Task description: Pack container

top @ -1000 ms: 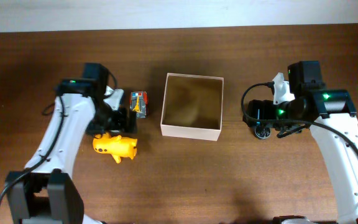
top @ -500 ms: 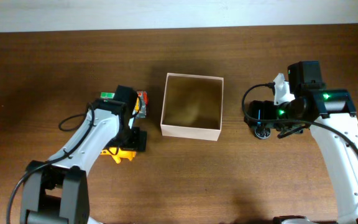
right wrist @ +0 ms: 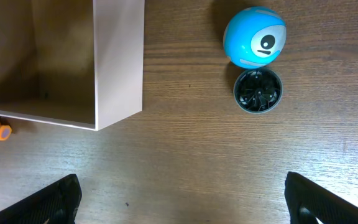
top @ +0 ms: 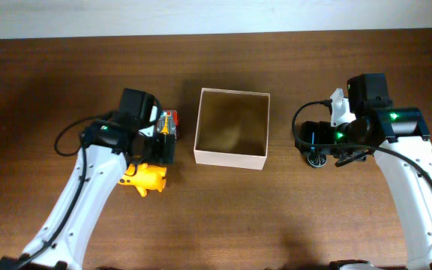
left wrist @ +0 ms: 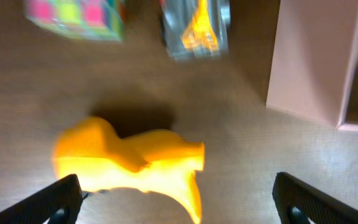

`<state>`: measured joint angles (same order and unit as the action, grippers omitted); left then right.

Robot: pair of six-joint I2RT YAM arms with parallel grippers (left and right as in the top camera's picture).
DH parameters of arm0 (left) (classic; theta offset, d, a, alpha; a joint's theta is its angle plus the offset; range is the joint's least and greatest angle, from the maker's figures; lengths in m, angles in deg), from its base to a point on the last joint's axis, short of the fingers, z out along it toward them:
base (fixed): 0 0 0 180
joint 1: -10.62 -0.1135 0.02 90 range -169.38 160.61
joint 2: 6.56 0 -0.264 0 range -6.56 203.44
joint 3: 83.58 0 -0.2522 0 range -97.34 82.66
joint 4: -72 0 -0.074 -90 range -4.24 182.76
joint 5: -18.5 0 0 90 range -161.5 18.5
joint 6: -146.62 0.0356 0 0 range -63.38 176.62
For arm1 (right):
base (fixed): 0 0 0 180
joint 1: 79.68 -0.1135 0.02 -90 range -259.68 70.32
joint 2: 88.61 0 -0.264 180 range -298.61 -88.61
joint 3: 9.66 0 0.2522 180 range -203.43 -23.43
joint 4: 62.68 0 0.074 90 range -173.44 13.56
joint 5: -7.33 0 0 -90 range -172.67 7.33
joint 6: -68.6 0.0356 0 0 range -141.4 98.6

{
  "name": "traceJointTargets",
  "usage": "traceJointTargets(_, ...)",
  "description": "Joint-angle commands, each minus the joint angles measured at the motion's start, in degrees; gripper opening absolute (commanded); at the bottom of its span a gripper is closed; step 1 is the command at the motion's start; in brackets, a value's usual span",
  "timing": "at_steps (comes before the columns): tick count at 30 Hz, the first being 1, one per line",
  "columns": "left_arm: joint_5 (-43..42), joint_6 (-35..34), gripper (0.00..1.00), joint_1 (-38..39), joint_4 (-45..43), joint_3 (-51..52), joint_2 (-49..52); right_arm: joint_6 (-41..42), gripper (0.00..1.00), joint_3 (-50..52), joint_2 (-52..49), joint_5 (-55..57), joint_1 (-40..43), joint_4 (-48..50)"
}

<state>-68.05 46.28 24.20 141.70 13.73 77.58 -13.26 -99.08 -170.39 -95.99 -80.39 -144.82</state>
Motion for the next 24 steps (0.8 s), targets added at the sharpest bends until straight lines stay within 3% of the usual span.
traceJointTargets(1, 4.33, 2.27, 0.99, -1.66, -3.32, -0.55, 0.92, -0.22, 0.99, -1.07, -0.15, 0.52, 0.46, -0.02)
traceJointTargets(4, 4.15, 6.54, 0.99, -2.73, -7.69, -0.55, 3.50, -0.22, 0.99, -1.07, -0.15, 0.52, 0.46, -0.07)
traceJointTargets(11, -3.17, 6.84, 0.99, -9.62, -16.98, -0.57, 8.92, -0.22, 0.99, -0.83, -0.15, 0.52, 0.46, -0.90)
traceJointTargets(14, -3.89, 10.54, 0.99, -12.35, -22.34, -0.57, 11.74, -0.22, 0.99, -0.46, -0.15, 0.52, 0.46, -0.87)
traceJointTargets(24, -3.85, 15.87, 0.99, -13.03, -29.92, -0.57, 22.34, -0.22, 0.99, -0.42, -0.15, 0.52, 0.44, -1.07)
